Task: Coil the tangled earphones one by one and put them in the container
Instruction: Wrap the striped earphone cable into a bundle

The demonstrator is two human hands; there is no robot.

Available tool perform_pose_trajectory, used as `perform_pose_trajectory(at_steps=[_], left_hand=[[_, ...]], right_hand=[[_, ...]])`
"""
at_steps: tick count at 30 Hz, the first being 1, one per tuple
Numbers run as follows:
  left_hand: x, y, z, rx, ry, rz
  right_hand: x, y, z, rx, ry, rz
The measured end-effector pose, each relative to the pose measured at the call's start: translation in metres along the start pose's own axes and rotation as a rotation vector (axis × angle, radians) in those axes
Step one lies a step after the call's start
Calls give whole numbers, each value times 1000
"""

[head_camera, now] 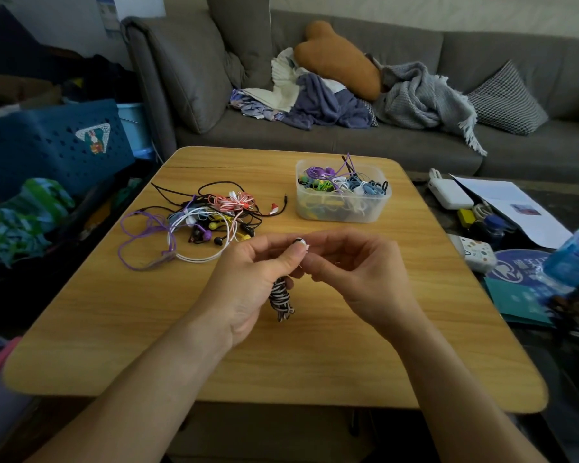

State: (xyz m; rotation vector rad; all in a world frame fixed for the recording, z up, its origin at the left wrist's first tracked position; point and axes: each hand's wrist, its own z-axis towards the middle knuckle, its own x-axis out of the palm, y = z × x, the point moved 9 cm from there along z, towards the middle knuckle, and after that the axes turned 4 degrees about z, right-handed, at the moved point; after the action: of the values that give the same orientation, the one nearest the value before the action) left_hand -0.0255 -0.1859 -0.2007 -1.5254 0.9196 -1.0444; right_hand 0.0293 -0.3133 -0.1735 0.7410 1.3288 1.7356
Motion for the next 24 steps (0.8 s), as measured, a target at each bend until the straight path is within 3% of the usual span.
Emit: perform_pose_trajectory(at_steps=[4, 11, 14, 17, 24], left_hand=[[-2, 2, 0, -34, 7, 16], [-2, 4, 1, -82, 57, 77], [-2, 9, 0, -129, 46, 62], [-3, 12, 0, -162, 31, 32], [1, 13, -2, -206, 65, -28]], right_hand=[[-1, 2, -2, -18, -16, -203], [-5, 3, 0, 0, -6, -294], [-34, -1, 5, 68, -140, -268], [-84, -6, 7, 157, -348, -521], [-116, -41, 14, 417, -321, -747]])
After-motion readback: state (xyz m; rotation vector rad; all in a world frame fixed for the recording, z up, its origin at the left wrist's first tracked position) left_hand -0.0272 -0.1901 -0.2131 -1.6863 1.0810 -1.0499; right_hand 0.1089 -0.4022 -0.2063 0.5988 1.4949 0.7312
